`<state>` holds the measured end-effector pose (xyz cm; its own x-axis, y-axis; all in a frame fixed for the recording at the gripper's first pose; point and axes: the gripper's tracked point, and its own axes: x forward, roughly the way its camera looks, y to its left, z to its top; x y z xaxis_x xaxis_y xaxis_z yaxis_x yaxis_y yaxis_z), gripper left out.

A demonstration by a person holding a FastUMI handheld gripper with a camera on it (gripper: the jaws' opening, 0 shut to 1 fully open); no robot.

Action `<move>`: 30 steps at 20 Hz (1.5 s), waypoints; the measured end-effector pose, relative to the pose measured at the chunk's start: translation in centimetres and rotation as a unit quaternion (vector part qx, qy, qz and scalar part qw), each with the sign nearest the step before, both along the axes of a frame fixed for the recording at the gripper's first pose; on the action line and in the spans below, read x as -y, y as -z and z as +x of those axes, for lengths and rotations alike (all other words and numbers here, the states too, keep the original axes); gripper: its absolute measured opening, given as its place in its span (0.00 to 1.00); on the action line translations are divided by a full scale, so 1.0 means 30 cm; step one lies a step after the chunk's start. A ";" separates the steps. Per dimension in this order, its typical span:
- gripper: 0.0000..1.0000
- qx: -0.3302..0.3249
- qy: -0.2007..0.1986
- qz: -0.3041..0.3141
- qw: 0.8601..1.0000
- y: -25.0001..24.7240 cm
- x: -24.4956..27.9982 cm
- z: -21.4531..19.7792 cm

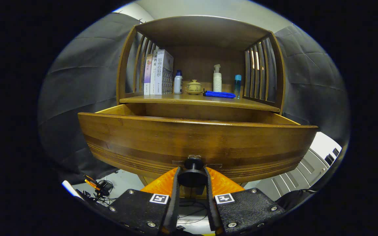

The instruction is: Pull open the drawer, take out the items inside it, and place them on the countertop above the cabinet.

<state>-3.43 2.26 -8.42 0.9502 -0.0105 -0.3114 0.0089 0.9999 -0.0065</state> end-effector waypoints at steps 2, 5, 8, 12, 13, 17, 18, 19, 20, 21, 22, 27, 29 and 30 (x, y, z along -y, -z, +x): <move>0.37 -0.004 -0.001 0.000 1.000 0.019 -0.007 -0.011; 0.44 -0.004 -0.010 -0.002 1.000 0.029 -0.017 -0.016; 0.63 0.035 -0.034 0.028 0.998 -0.071 -0.057 -0.017; 0.88 0.066 -0.034 0.047 0.996 -0.185 -0.044 -0.043; 0.88 0.076 -0.034 0.044 0.996 -0.217 -0.042 -0.044; 0.88 0.105 -0.029 0.028 0.994 -0.355 -0.038 -0.010; 0.88 0.111 -0.029 0.028 0.993 -0.390 -0.042 0.010; 0.88 0.115 -0.028 0.027 0.993 -0.419 -0.047 0.032; 0.88 0.117 -0.024 0.023 0.993 -0.439 -0.046 0.054; 0.88 0.118 -0.017 0.016 0.993 -0.458 -0.036 0.078; 0.88 0.112 -0.009 0.008 0.994 -0.473 -0.025 0.104; 0.88 0.071 0.000 -0.007 0.997 -0.490 -0.031 0.226; 0.88 0.049 0.015 -0.002 0.999 -0.467 -0.014 0.261; 0.88 0.034 0.024 -0.001 0.999 -0.446 0.001 0.276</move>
<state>4.85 2.23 4.95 0.9677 -0.0580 -0.2454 0.0582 0.9983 -0.0067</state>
